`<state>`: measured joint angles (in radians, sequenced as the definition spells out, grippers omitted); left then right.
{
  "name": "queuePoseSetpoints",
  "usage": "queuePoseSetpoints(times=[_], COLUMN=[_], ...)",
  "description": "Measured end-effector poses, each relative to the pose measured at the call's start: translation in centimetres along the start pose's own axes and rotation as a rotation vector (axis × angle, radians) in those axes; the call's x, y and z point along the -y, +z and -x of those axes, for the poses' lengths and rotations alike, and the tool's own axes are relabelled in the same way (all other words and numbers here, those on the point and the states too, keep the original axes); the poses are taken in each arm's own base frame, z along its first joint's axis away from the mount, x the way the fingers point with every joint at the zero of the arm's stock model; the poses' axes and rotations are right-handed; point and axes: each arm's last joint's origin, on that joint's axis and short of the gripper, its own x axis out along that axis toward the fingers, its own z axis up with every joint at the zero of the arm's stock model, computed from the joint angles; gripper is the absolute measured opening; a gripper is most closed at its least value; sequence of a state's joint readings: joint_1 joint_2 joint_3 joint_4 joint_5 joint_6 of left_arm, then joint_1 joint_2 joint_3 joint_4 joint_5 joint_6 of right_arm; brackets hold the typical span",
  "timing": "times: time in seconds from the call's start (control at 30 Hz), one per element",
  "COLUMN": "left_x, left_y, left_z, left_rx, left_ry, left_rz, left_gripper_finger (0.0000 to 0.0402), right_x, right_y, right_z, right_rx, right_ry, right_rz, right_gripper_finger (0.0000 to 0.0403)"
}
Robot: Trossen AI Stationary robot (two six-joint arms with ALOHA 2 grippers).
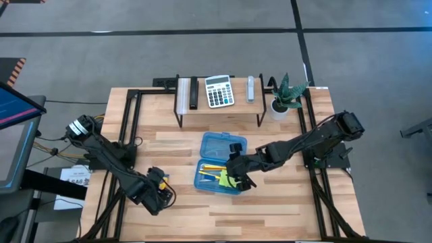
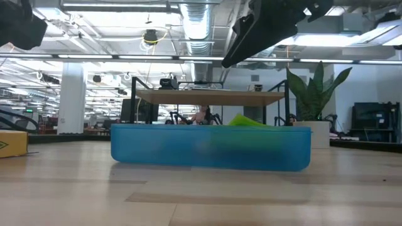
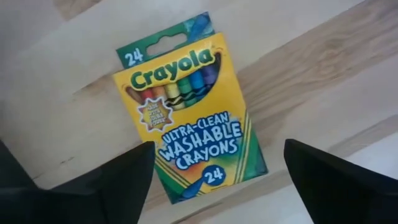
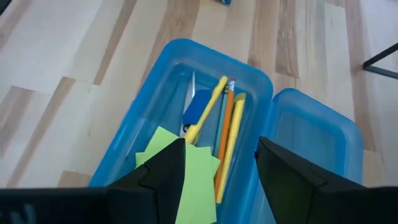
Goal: Pack school essentials
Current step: Put the crayon box into the blue supply box
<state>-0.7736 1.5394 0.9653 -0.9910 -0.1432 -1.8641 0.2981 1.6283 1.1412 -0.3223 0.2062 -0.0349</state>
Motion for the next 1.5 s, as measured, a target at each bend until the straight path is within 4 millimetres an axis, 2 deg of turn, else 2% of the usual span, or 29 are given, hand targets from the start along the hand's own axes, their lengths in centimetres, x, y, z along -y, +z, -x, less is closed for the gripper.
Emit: queuePoseSetpoints(times=[0.27,0.53,0.63,0.77,0.93,1.13,1.5], left_x=[-0.5,0.2,-0.2,-1.2,-1.8,-2.0,-2.4], left_y=[0.1,0.0,0.1,0.0,0.0,-0.5,-0.4], left_z=[0.0,0.0,0.0,1.0,2.4,0.2,-0.9], left_rx=[0.016,0.039,0.036,0.012,0.069,0.02,0.007], left_ry=[0.047,-0.03,0.007,0.038,-0.076,-0.09,-0.093], left_rz=[0.017,0.011,-0.003,-0.019,0.01,0.037,0.067], left_gripper_finger=[0.0355,0.0365,0.0367,0.0367,0.0367,0.0367,0.0367], right_x=[0.0,0.0,0.0,0.0,0.0,0.0,0.0], right_y=[0.0,0.0,0.0,0.0,0.0,-0.1,0.0], right_z=[0.0,0.0,0.0,0.0,0.0,0.0,0.0], right_rx=[-0.001,0.001,0.001,0.001,-0.002,-0.006,-0.003], right_ry=[0.001,0.002,0.002,0.002,0.002,0.002,0.002], right_rz=[-0.004,-0.007,-0.007,-0.007,-0.007,-0.006,-0.01], right_gripper_finger=[0.0214,0.0214,0.0214,0.0214,0.0214,0.0214,0.0214])
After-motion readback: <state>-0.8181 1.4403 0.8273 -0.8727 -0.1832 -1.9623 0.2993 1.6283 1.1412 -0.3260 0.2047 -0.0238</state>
